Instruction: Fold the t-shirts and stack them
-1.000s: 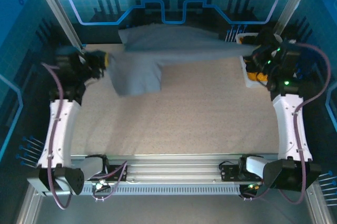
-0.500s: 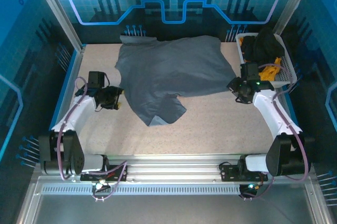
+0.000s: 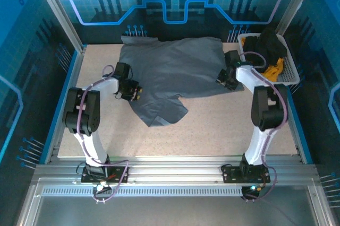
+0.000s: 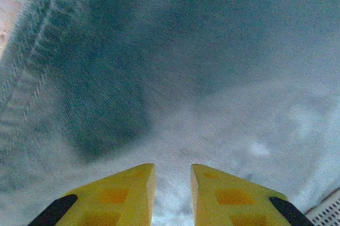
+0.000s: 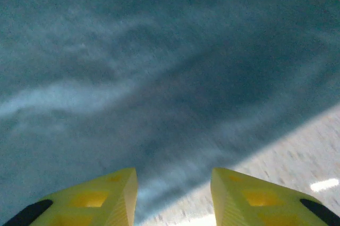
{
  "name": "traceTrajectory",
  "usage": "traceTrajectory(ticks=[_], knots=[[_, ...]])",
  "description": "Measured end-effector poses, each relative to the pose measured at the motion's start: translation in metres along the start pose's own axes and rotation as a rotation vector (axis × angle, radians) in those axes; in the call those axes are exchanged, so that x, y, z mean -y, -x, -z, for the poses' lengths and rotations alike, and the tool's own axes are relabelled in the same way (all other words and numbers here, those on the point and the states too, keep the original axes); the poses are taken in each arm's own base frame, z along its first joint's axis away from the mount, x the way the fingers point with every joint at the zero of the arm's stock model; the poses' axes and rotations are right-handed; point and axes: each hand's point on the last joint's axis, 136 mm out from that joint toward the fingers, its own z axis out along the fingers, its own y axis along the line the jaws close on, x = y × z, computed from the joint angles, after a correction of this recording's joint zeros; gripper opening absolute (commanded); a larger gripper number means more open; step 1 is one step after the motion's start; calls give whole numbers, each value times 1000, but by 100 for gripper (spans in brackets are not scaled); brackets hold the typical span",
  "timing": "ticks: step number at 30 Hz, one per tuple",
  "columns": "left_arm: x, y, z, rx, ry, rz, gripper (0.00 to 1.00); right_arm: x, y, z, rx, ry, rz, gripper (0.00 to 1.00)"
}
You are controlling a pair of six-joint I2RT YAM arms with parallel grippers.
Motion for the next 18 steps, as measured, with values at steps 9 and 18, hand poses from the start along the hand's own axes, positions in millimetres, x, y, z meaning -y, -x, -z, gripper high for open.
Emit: traceTrajectory(ticks=[9,18], knots=[[-41,11,2,13,17,108,24,3,-11,-36,-163,-125,36,45],[-93,31,31,29,7,214,24,3,-81,-23,-300,-221,143,44]])
